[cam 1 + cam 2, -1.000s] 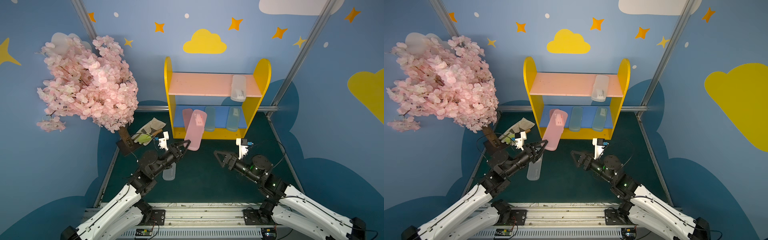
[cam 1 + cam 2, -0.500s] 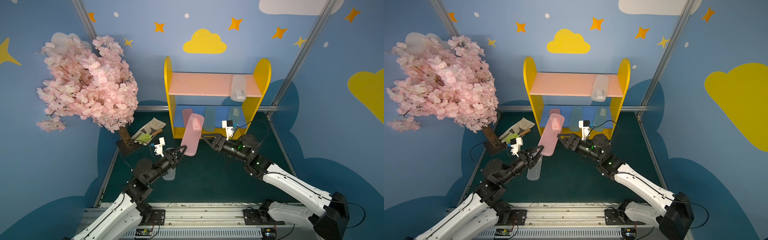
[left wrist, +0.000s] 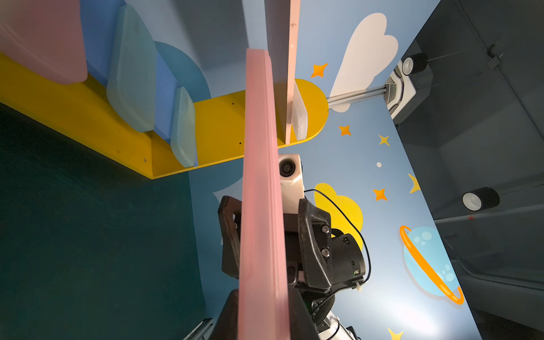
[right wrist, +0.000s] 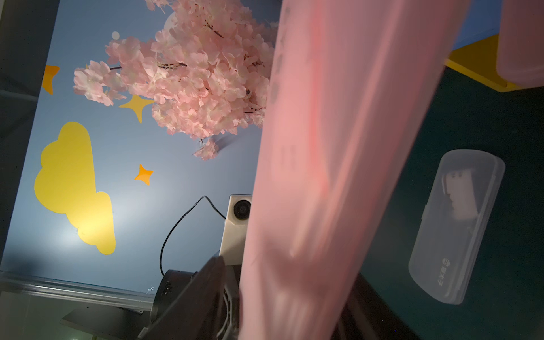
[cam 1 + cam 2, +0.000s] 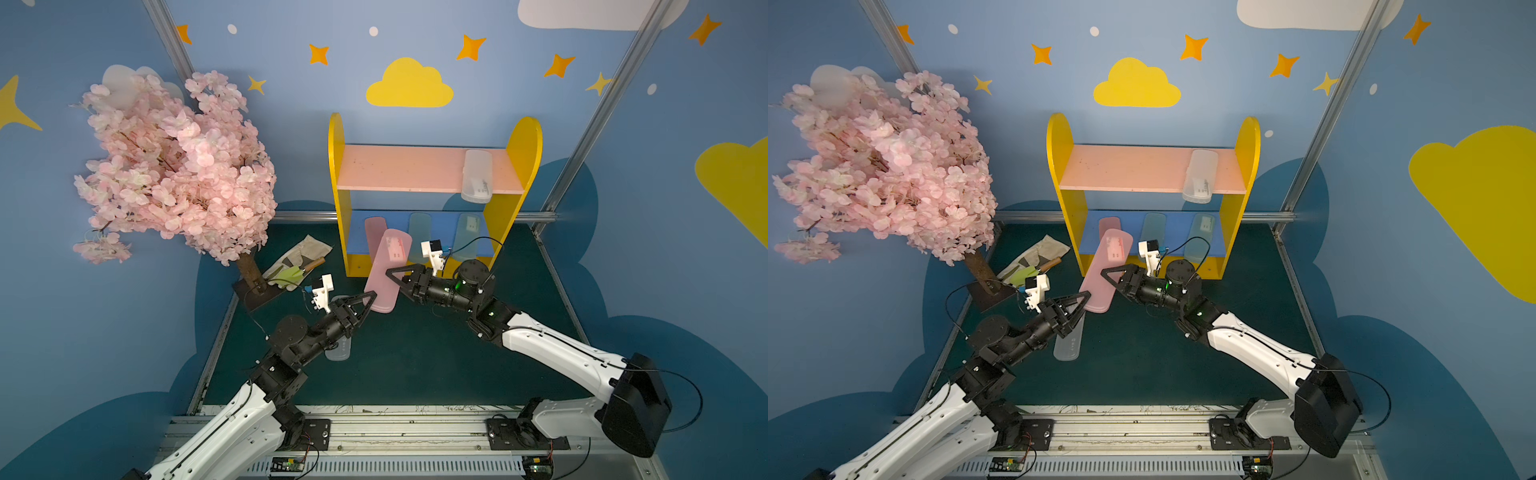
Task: Remove the pencil cases from the shelf
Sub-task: Place the pencil case at the center of the board.
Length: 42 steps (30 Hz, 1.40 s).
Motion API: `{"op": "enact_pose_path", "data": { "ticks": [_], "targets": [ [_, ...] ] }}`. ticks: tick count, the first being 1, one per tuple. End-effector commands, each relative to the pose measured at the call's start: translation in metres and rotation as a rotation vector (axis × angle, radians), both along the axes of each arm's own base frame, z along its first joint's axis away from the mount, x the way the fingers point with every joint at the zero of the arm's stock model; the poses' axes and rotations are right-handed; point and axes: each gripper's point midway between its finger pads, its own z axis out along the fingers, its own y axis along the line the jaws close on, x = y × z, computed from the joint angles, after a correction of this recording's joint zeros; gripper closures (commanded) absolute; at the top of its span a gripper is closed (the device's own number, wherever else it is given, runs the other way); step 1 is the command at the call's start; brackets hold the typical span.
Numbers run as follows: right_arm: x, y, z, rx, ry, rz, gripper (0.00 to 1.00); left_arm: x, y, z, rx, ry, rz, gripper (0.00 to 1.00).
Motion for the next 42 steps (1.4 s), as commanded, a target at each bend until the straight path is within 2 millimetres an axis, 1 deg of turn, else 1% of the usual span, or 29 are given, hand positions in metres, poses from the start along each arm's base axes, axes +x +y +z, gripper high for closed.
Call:
{"op": "enact_pose_path", "data": {
  "ticks": [1, 5, 7, 8, 10, 12, 14, 15, 16, 17, 19, 21, 22, 25, 27, 29, 34, 35, 37, 42],
  "targets": [
    [-0.001, 0.003, 0.026, 0.078, -0.039, 0.026, 0.49, -0.008, 0.0, 0.028, -0.048, -0.081, -0.024, 0.97],
    [0.0, 0.003, 0.024, 0.081, -0.029, 0.024, 0.63, -0.008, 0.001, 0.027, -0.046, -0.084, -0.019, 0.97],
    [0.001, 0.003, 0.023, 0.082, -0.026, 0.024, 0.68, -0.008, 0.001, 0.027, -0.043, -0.085, -0.02, 0.96],
    [0.001, 0.003, 0.022, 0.081, -0.024, 0.023, 0.71, -0.008, 0.0, 0.027, -0.04, -0.084, -0.02, 0.94],
    [0.001, 0.003, 0.02, 0.082, -0.018, 0.024, 0.75, -0.008, 0.0, 0.025, -0.034, -0.077, -0.023, 0.87],
    [0.001, 0.003, 0.018, 0.081, -0.014, 0.025, 0.79, -0.008, -0.001, 0.024, -0.025, -0.073, -0.021, 0.78],
    [0.001, 0.003, 0.015, 0.078, -0.009, 0.027, 0.82, -0.007, 0.001, 0.022, -0.01, -0.069, -0.012, 0.65],
    [0.001, 0.003, 0.012, 0.075, -0.005, 0.026, 0.83, -0.006, 0.001, 0.02, 0.001, -0.067, -0.005, 0.58],
    [0.001, 0.003, 0.01, 0.073, -0.004, 0.026, 0.84, -0.005, 0.003, 0.017, 0.02, -0.057, 0.008, 0.49],
    [0.0, 0.003, 0.007, 0.067, 0.0, 0.028, 0.85, -0.005, 0.006, 0.015, 0.041, -0.05, 0.025, 0.39],
    [0.0, 0.002, -0.001, 0.051, 0.006, 0.029, 0.87, -0.004, 0.014, 0.01, 0.092, -0.039, 0.064, 0.23],
    [-0.001, 0.002, -0.013, 0.02, 0.014, 0.031, 0.87, -0.004, 0.023, 0.0, 0.151, -0.014, 0.11, 0.13],
    [-0.002, 0.001, -0.02, -0.001, 0.013, 0.034, 0.87, -0.003, 0.031, -0.004, 0.181, -0.007, 0.149, 0.1],
    [-0.007, 0.001, -0.048, -0.092, 0.024, 0.053, 0.87, -0.003, 0.052, -0.019, 0.281, 0.017, 0.241, 0.04],
    [-0.012, 0.003, -0.067, -0.139, 0.014, 0.082, 0.87, -0.006, 0.062, -0.027, 0.348, 0.009, 0.273, 0.0],
    [-0.019, 0.007, -0.083, -0.18, -0.006, 0.122, 0.87, -0.01, 0.066, -0.028, 0.394, -0.035, 0.278, 0.0],
    [-0.032, 0.025, -0.13, -0.264, 0.02, 0.183, 0.88, -0.016, 0.083, -0.039, 0.463, -0.031, 0.331, 0.0],
    [-0.034, 0.029, -0.135, -0.272, 0.027, 0.189, 0.89, -0.016, 0.086, -0.041, 0.468, -0.029, 0.339, 0.0],
    [-0.036, 0.037, -0.153, -0.291, 0.053, 0.189, 0.89, -0.018, 0.09, -0.045, 0.469, -0.022, 0.354, 0.0],
    [-0.035, 0.054, -0.186, -0.301, 0.109, 0.182, 0.91, -0.019, 0.095, -0.055, 0.462, -0.004, 0.371, 0.0]
  ]
}}
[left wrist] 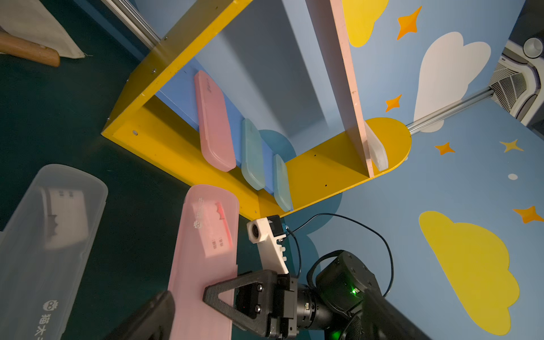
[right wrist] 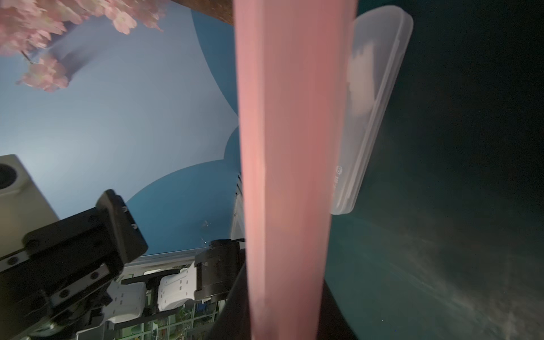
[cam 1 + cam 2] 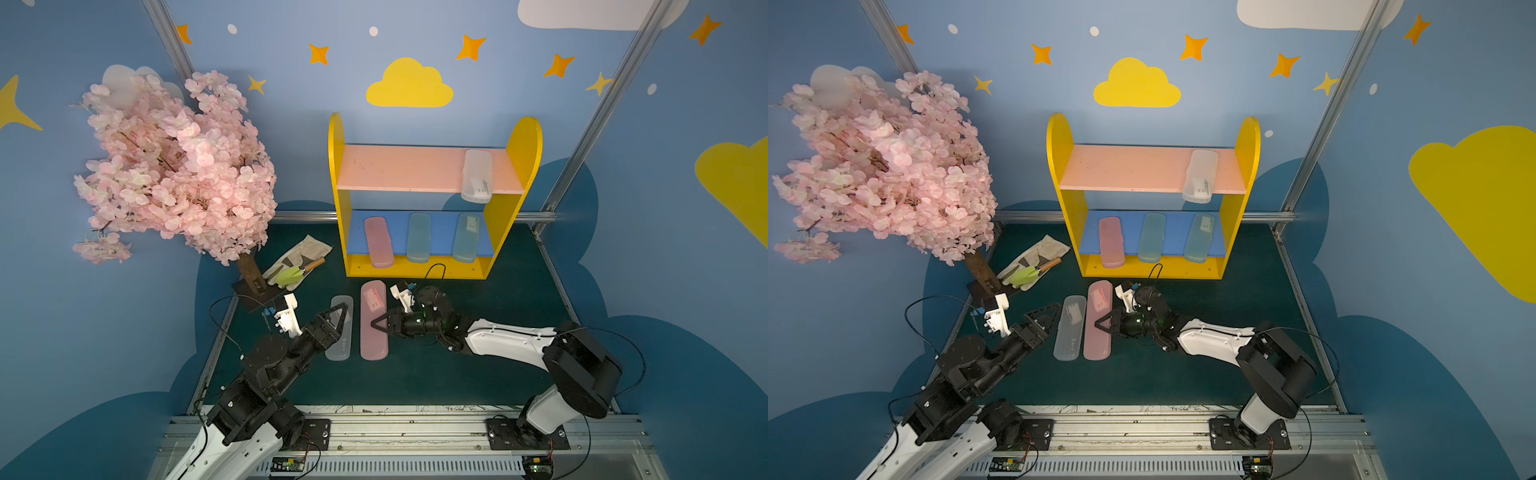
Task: Remove the pencil cases from the shelf
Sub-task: Place the pencil case at the center of the board.
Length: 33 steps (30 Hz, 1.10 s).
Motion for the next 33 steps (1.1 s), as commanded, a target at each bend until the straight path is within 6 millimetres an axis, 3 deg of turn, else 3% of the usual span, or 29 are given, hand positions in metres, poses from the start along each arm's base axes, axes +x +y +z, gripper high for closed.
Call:
{"op": "enact_pose_path", "data": {
  "ticks": [1, 8, 15, 33],
  "targets": [
    [0.006, 0.013, -0.004, 0.043, -0.019, -0.023, 0.92, 0.0, 0.007, -0.013, 0.039, 0.018, 0.032, 0.0],
    [0.015, 0.022, -0.04, 0.012, 0.027, -0.061, 0.92, -0.001, 0.01, -0.013, 0.054, 0.016, 0.039, 0.0],
    [0.022, 0.028, -0.063, -0.023, 0.045, -0.071, 0.92, -0.001, 0.008, -0.016, 0.035, 0.022, 0.031, 0.0],
    [0.033, 0.048, -0.086, -0.032, 0.117, -0.055, 0.93, -0.003, 0.014, -0.019, 0.031, 0.022, 0.054, 0.0]
  ]
}}
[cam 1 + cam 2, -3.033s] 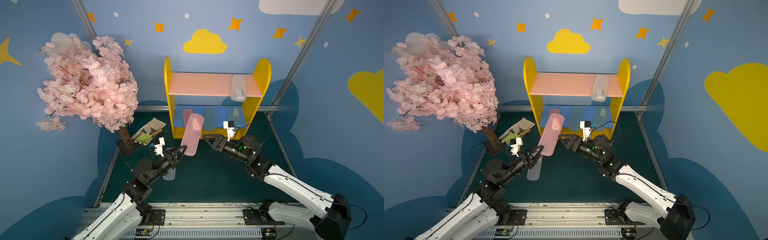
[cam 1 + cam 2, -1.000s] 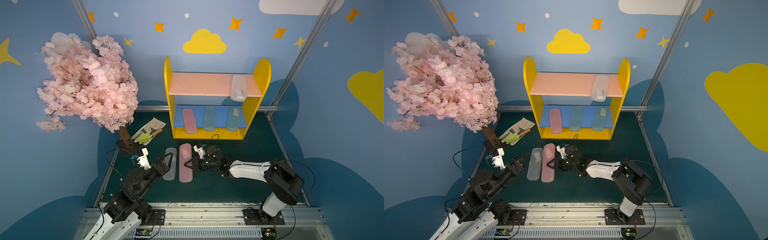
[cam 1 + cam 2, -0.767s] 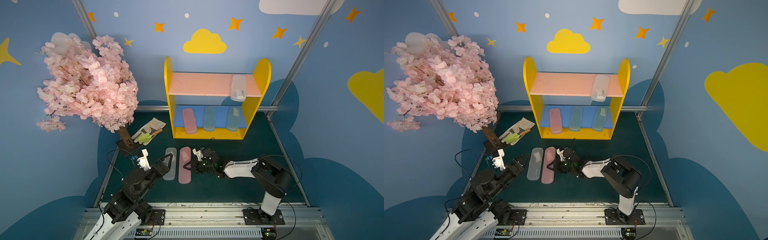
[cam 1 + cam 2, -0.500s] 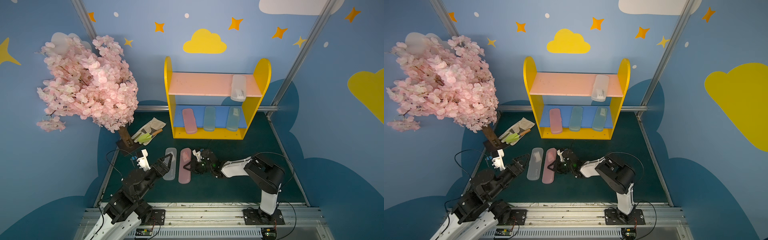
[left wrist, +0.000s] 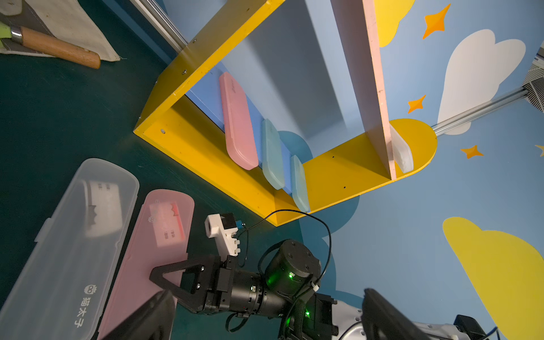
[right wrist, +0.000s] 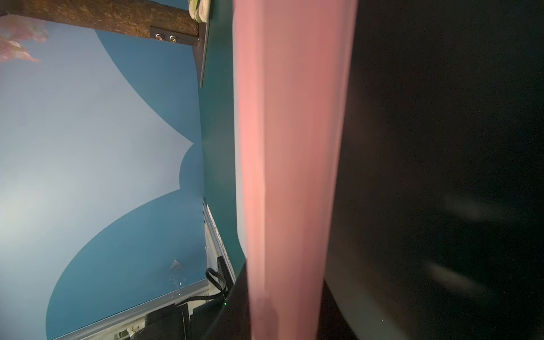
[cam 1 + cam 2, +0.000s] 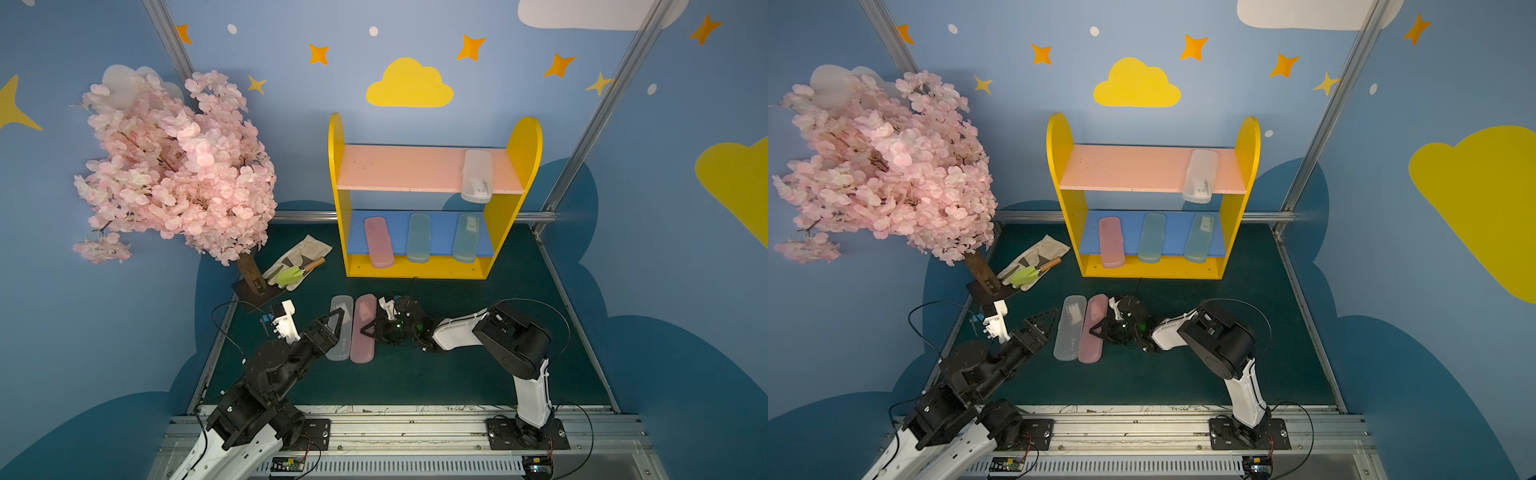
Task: Remove the pencil cases from the shelf
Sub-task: Place the pencil case at the center of the board.
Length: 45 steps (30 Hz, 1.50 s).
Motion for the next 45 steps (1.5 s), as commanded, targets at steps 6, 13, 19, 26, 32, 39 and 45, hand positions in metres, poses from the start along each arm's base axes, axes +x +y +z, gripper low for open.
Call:
{"op": "enact_pose_path", "data": {
  "ticks": [6, 13, 19, 26, 32, 39, 45],
  "targets": [
    [0.006, 0.012, 0.004, 0.035, -0.001, 0.016, 0.93, -0.002, 0.006, -0.001, 0.001, -0.01, 0.023, 0.0],
    [0.005, 0.013, -0.001, 0.026, 0.017, 0.019, 0.88, -0.001, 0.006, -0.002, -0.003, -0.007, 0.024, 0.0],
    [0.005, 0.009, -0.002, 0.012, 0.021, 0.013, 0.66, -0.001, 0.006, -0.002, -0.003, -0.009, 0.025, 0.0],
    [0.006, -0.001, 0.002, -0.011, 0.016, 0.001, 0.46, 0.001, 0.004, 0.0, -0.005, -0.011, 0.022, 0.0],
    [0.004, -0.017, 0.008, -0.055, -0.001, -0.011, 0.37, 0.005, -0.001, 0.0, -0.003, 0.007, 0.009, 0.0],
    [-0.003, -0.054, 0.013, -0.182, -0.044, -0.028, 0.27, 0.013, -0.018, 0.011, -0.018, 0.026, -0.035, 0.0],
    [-0.005, -0.098, 0.041, -0.331, -0.17, -0.046, 0.01, 0.03, -0.043, 0.034, -0.057, 0.044, -0.096, 0.0]
  ]
}}
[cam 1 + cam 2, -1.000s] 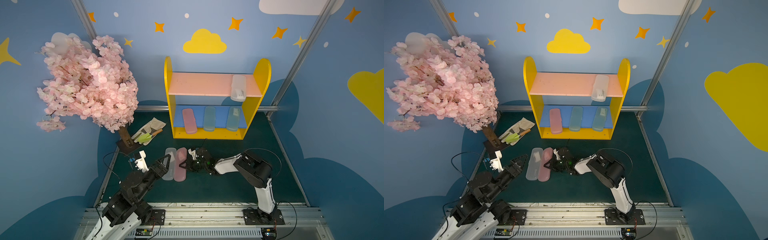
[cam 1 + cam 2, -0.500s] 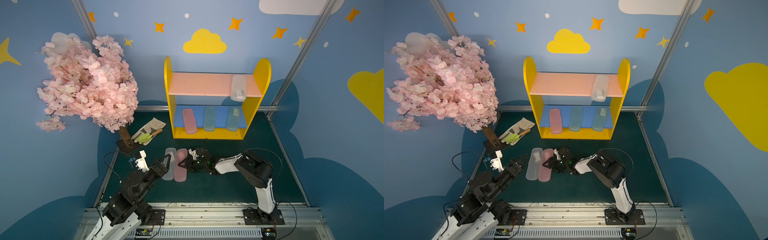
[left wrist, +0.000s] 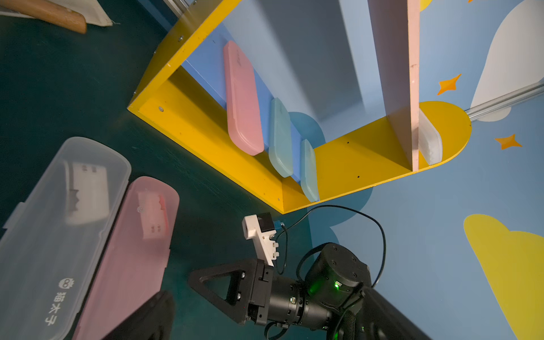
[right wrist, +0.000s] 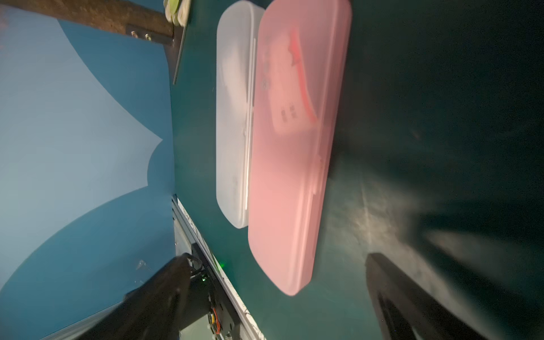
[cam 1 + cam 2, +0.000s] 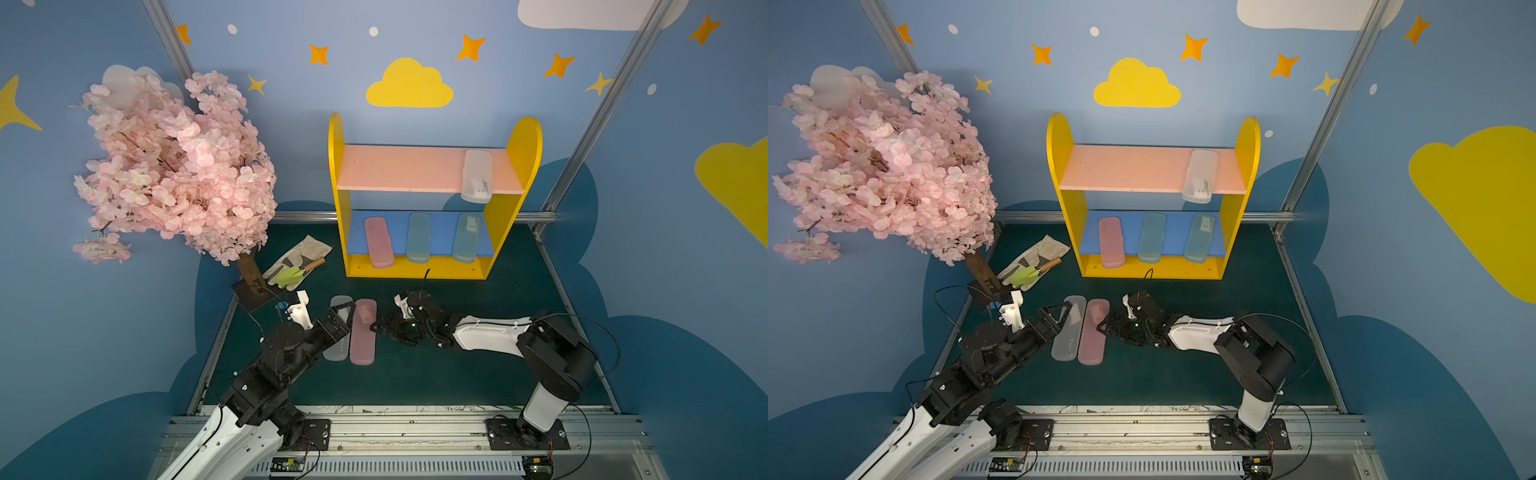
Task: Remove the pencil cases from the shelf
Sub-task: Place the pencil case at the center of the board, then pick up the pencil case from the shelf.
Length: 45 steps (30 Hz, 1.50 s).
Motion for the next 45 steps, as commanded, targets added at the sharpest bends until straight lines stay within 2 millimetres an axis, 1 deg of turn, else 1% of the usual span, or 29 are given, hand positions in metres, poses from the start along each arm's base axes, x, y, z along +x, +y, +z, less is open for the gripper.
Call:
{"op": "enact_pose_path", "data": {
  "ticks": [1, 4, 6, 7, 11, 14, 15, 19, 22, 27, 28, 31, 34, 36, 38, 45],
  "targets": [
    [0.0, -0.038, 0.01, -0.16, -0.097, -0.009, 0.01, 0.01, -0.019, 0.041, -0.091, -0.055, -0.049, 0.0],
    [0.003, -0.064, 0.032, -0.242, -0.175, -0.028, 0.01, 0.023, -0.038, 0.065, -0.134, -0.065, -0.087, 0.0],
    [0.006, -0.085, 0.043, -0.304, -0.196, -0.073, 0.01, 0.034, -0.051, 0.079, -0.151, -0.076, -0.114, 0.0],
    [0.008, -0.097, 0.051, -0.328, -0.204, -0.11, 0.01, 0.04, -0.059, 0.09, -0.162, -0.082, -0.127, 0.0],
    [0.013, -0.136, 0.078, -0.368, -0.294, -0.21, 0.01, 0.061, -0.092, 0.125, -0.201, -0.086, -0.2, 0.0],
    [0.014, -0.155, 0.094, -0.347, -0.396, -0.26, 0.01, 0.076, -0.119, 0.142, -0.242, -0.089, -0.236, 0.0],
    [0.014, -0.16, 0.098, -0.337, -0.426, -0.275, 0.01, 0.081, -0.126, 0.145, -0.256, -0.087, -0.241, 0.0],
    [0.008, -0.185, 0.123, -0.276, -0.567, -0.34, 0.01, 0.102, -0.157, 0.163, -0.321, -0.08, -0.272, 0.0],
    [0.002, -0.204, 0.132, -0.271, -0.622, -0.383, 0.01, 0.115, -0.18, 0.176, -0.334, -0.085, -0.295, 0.0],
    [-0.005, -0.228, 0.15, -0.258, -0.677, -0.443, 0.01, 0.139, -0.213, 0.179, -0.401, -0.052, -0.306, 0.0],
    [-0.007, -0.231, 0.14, -0.278, -0.671, -0.44, 0.01, 0.145, -0.219, 0.175, -0.418, -0.027, -0.301, 0.0],
    [-0.01, -0.237, 0.143, -0.273, -0.68, -0.456, 0.01, 0.164, -0.23, 0.163, -0.485, 0.012, -0.254, 0.03],
    [-0.013, -0.243, 0.144, -0.27, -0.686, -0.469, 0.01, 0.179, -0.241, 0.162, -0.497, -0.006, -0.233, 0.07],
    [-0.014, -0.246, 0.145, -0.269, -0.688, -0.48, 0.01, 0.185, -0.249, 0.164, -0.48, -0.002, -0.232, 0.07],
    [-0.016, -0.25, 0.145, -0.265, -0.692, -0.488, 0.01, 0.191, -0.255, 0.172, -0.482, -0.021, -0.238, 0.07],
    [-0.019, -0.256, 0.149, -0.245, -0.705, -0.511, 0.01, 0.205, -0.272, 0.174, -0.484, -0.022, -0.224, 0.08]
  ]
}}
